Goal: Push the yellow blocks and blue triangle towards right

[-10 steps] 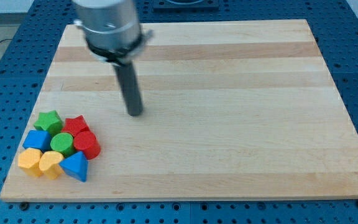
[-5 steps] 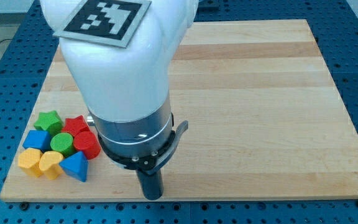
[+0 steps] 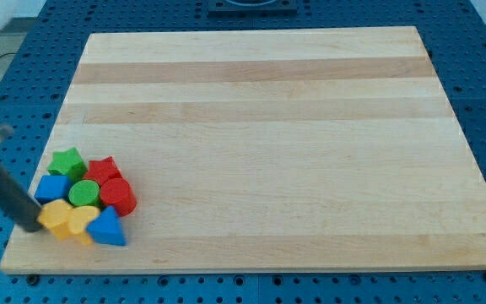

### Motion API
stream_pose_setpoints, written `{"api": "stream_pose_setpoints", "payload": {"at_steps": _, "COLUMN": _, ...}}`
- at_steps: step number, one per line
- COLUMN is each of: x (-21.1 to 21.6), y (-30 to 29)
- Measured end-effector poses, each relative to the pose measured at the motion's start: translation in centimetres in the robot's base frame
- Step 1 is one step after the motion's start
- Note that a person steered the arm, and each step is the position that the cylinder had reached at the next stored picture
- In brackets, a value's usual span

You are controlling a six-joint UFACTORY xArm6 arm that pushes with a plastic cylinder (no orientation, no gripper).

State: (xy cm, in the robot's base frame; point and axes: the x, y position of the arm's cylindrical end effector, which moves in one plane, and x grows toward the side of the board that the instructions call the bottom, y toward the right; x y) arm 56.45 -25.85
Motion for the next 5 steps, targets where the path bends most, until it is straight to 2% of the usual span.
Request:
{"api": "stream_pose_setpoints", "payload": {"at_steps": 1, "x": 0.0, "y": 3.8}}
{"api": "stream_pose_setpoints", "payload": {"at_steps": 2, "x": 0.7, "y": -1.6}}
{"api": "stream_pose_setpoints", "payload": {"at_steps": 3, "x": 4.8, "y": -4.6}}
{"api": "stream_pose_setpoints", "payload": {"at_steps": 5, "x": 5.4, "y": 3.3}}
